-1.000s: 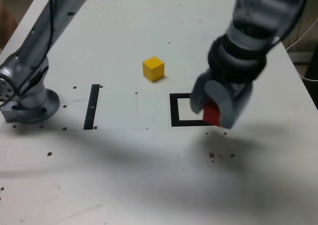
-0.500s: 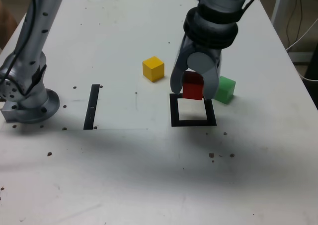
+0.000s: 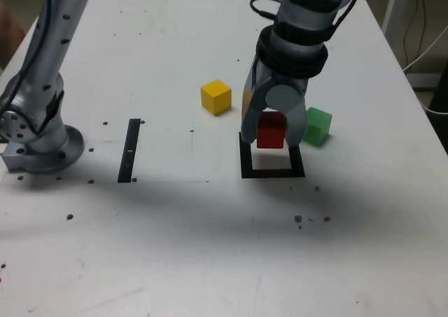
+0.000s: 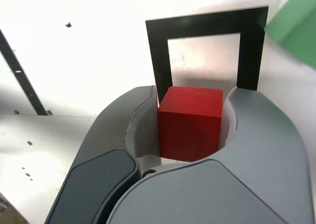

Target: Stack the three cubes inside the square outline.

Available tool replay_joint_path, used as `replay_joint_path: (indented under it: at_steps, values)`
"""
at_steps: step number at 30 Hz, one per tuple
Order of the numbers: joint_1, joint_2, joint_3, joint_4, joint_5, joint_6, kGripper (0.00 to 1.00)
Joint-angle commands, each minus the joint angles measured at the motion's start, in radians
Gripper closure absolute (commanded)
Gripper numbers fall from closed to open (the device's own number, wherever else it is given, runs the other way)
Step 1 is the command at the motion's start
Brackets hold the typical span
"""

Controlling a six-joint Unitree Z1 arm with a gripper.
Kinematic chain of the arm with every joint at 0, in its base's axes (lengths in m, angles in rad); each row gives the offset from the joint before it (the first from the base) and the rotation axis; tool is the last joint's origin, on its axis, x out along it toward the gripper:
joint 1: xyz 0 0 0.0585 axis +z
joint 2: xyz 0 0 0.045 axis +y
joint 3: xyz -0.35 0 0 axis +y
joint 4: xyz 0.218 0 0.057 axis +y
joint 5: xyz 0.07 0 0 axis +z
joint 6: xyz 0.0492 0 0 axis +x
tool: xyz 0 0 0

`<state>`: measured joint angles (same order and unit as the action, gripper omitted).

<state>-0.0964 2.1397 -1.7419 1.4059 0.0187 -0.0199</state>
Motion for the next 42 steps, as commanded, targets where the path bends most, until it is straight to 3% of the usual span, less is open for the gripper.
replay_joint_path:
  at_steps: [1, 23, 25, 31, 42]
  values:
    - [0.007, 0.012, 0.011, -0.013, -0.001, -0.002, 0.61]
    - [0.030, 0.046, 0.083, -0.109, -0.022, 0.009, 0.59]
    - [0.033, 0.047, 0.091, -0.121, -0.026, 0.015, 0.51]
    - [0.044, 0.049, 0.123, -0.168, -0.049, 0.045, 0.11]
    - [0.049, 0.031, 0.146, -0.179, -0.042, 0.049, 0.07]
